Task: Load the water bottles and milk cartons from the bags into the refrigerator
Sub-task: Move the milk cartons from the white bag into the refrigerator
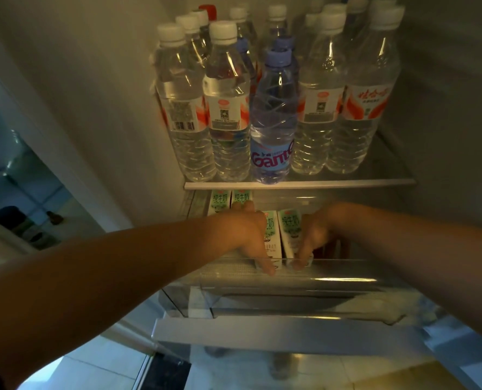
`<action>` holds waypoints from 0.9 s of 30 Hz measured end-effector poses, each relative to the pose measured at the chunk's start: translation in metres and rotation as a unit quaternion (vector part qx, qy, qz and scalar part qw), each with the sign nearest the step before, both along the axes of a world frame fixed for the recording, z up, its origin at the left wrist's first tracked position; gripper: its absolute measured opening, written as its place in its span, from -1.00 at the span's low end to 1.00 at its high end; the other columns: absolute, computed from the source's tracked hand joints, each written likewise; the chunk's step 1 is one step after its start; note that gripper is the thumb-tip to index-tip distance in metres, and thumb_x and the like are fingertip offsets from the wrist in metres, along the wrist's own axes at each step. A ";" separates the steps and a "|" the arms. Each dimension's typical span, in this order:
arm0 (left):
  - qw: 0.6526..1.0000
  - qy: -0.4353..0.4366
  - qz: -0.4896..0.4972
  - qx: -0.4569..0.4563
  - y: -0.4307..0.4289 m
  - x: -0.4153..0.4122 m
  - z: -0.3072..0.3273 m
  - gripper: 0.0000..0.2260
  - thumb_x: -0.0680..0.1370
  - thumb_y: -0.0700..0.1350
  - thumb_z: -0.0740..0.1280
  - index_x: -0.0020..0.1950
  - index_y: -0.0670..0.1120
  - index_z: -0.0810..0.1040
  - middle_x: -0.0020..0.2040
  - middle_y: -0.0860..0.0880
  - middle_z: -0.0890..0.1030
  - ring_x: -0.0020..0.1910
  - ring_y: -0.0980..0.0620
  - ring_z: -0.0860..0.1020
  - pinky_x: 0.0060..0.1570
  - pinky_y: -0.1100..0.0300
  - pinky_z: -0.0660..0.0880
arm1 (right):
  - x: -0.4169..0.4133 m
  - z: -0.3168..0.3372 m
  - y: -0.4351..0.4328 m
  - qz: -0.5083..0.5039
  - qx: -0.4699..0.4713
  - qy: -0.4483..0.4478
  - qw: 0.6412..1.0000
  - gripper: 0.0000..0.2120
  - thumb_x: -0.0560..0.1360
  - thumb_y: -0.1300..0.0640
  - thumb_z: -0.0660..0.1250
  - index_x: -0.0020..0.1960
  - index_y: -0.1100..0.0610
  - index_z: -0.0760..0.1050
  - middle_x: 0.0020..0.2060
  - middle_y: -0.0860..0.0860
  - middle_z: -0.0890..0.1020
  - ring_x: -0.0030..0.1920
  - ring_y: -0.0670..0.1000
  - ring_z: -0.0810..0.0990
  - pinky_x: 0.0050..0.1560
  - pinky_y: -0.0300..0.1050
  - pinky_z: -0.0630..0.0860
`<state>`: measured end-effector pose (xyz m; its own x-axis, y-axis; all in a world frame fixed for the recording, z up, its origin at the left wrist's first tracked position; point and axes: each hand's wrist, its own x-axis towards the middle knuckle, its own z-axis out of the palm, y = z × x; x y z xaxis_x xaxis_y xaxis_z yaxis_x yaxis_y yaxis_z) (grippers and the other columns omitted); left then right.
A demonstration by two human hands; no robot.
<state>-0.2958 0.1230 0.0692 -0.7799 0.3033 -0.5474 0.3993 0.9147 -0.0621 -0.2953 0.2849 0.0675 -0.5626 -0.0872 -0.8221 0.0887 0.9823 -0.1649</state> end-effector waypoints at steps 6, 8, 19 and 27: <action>0.997 0.007 -0.024 -0.071 -0.010 -0.006 -0.008 0.26 0.17 0.50 0.43 0.61 -0.07 -0.10 0.61 -0.14 -0.05 0.55 -0.25 0.01 0.49 -0.21 0.10 | 0.003 0.005 -0.001 0.030 0.009 0.014 0.999 -0.30 0.40 -0.12 0.50 0.45 0.03 0.33 0.41 0.06 0.42 0.38 0.14 0.42 0.13 0.04 0.41; 0.996 0.016 -0.026 -0.082 -0.007 -0.004 -0.008 0.24 0.21 0.48 0.42 0.60 -0.15 -0.09 0.58 -0.17 0.06 0.52 -0.24 0.14 0.46 -0.15 0.19 | 0.003 0.007 -0.001 0.032 0.000 0.021 0.999 -0.34 0.43 -0.11 0.48 0.45 0.01 0.34 0.42 0.04 0.40 0.41 0.14 0.38 0.19 0.04 0.38; 0.998 0.065 0.021 0.013 -0.005 -0.013 -0.009 -0.50 0.51 0.21 0.37 0.29 -0.12 0.52 0.20 -0.08 0.54 0.05 -0.06 0.53 0.07 0.09 0.54 | -0.007 -0.004 0.002 -0.048 -0.033 0.124 0.991 -0.55 0.51 -0.12 0.40 0.25 0.13 0.44 -0.03 0.11 0.64 -0.07 0.12 0.69 -0.05 0.12 0.66; 0.990 0.110 0.069 0.053 -0.007 -0.023 -0.022 -0.37 0.56 0.11 0.35 0.50 -0.19 0.25 0.48 -0.17 0.29 0.42 -0.18 0.31 0.37 -0.06 0.36 | -0.004 -0.001 -0.001 -0.038 -0.002 0.184 0.982 -0.59 0.59 -0.07 0.28 0.31 0.17 0.38 -0.22 0.06 0.56 -0.28 0.03 0.62 -0.30 -0.11 0.60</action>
